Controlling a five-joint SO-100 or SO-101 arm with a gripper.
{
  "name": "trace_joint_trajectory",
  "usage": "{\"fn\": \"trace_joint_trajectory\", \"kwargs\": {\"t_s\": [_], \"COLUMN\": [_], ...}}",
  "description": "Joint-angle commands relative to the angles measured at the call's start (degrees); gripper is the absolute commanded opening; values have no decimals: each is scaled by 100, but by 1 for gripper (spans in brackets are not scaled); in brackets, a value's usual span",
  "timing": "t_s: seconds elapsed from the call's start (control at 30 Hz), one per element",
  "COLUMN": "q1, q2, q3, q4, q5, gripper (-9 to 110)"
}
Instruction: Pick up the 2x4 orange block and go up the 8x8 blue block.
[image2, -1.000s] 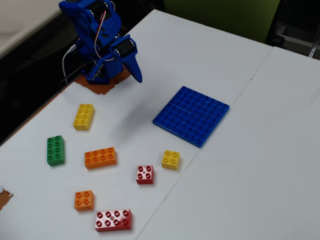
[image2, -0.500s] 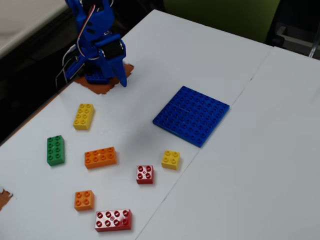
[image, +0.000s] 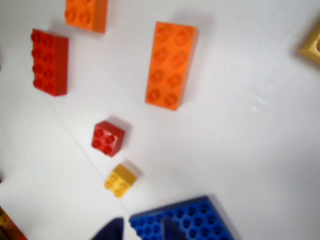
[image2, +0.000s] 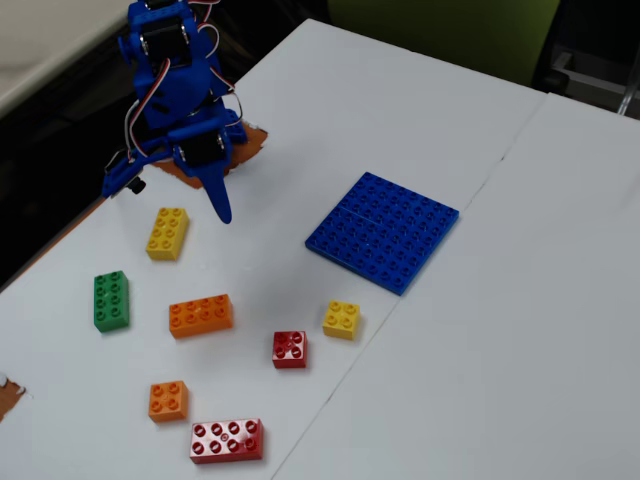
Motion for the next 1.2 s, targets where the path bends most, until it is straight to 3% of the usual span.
{"fn": "trace_joint_trajectory", "kwargs": {"t_s": [0.0, 0.53, 1.17], "q1": [220, 1099, 1239], "q2": [-141, -1116, -2593], "q3": [-325, -360, -791], "q4": [53, -149, -642], "q5": [-62, -62, 264], "gripper": [11, 25, 28]}}
